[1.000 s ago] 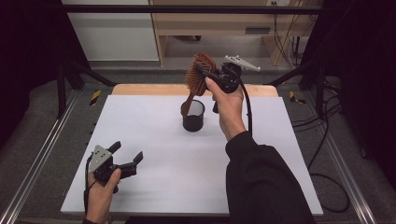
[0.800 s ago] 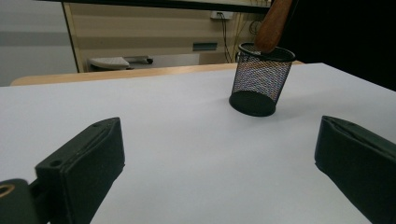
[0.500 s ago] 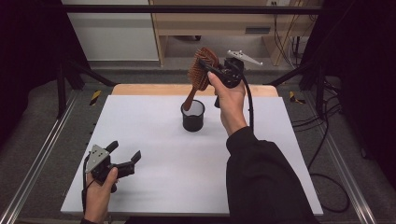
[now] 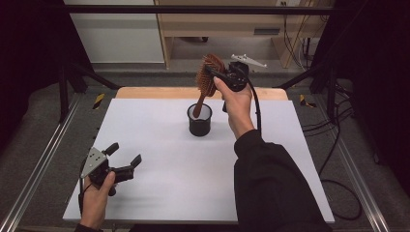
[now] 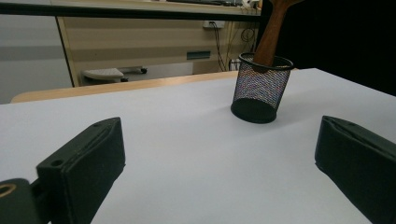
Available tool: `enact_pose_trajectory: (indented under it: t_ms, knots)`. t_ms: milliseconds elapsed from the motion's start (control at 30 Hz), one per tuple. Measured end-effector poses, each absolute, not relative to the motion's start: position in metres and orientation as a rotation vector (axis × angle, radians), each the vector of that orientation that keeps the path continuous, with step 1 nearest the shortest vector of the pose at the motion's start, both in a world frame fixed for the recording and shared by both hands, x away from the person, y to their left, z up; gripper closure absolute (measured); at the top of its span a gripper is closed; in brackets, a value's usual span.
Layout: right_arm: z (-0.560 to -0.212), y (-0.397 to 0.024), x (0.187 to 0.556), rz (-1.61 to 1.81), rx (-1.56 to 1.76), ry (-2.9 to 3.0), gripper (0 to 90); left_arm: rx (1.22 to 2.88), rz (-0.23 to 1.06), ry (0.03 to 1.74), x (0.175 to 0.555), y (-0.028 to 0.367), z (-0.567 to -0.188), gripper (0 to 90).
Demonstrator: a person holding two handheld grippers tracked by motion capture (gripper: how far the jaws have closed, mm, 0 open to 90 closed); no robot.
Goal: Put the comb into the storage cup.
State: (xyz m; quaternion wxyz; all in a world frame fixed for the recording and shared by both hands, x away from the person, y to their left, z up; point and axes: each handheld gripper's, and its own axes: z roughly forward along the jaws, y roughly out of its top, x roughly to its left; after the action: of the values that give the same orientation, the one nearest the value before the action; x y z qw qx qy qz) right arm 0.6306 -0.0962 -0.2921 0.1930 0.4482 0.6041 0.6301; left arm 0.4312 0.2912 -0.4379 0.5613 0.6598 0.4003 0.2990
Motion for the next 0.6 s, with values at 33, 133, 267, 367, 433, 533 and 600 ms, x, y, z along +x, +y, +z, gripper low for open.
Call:
enact_pose_trajectory:
  t_ms: [33,133,267,367,433,533,600]
  knots:
    - [-0.293,-0.096,0.632,1.763,1.257,1.701,51.9,1.556,0.706,0.941,0.431,0.291,-0.438,1.8]
    - [-0.297,-0.096,0.634,1.753,1.262,1.711,51.8,1.562,0.698,0.929,0.431,0.289,-0.438,1.9]
    - [-0.3,-0.094,0.635,1.741,1.256,1.732,51.7,1.562,0.699,0.926,0.431,0.289,-0.439,1.8]
    - [-0.302,-0.092,0.636,1.739,1.253,1.742,51.7,1.562,0.703,0.916,0.43,0.29,-0.439,1.8]
    - [-0.303,-0.091,0.636,1.739,1.25,1.748,51.6,1.564,0.709,0.892,0.43,0.29,-0.439,1.8]
    - [-0.305,-0.089,0.637,1.734,1.25,1.758,51.6,1.564,0.714,0.884,0.43,0.29,-0.438,1.7]
    - [-0.307,-0.087,0.637,1.727,1.248,1.77,51.6,1.561,0.716,0.889,0.431,0.29,-0.438,1.7]
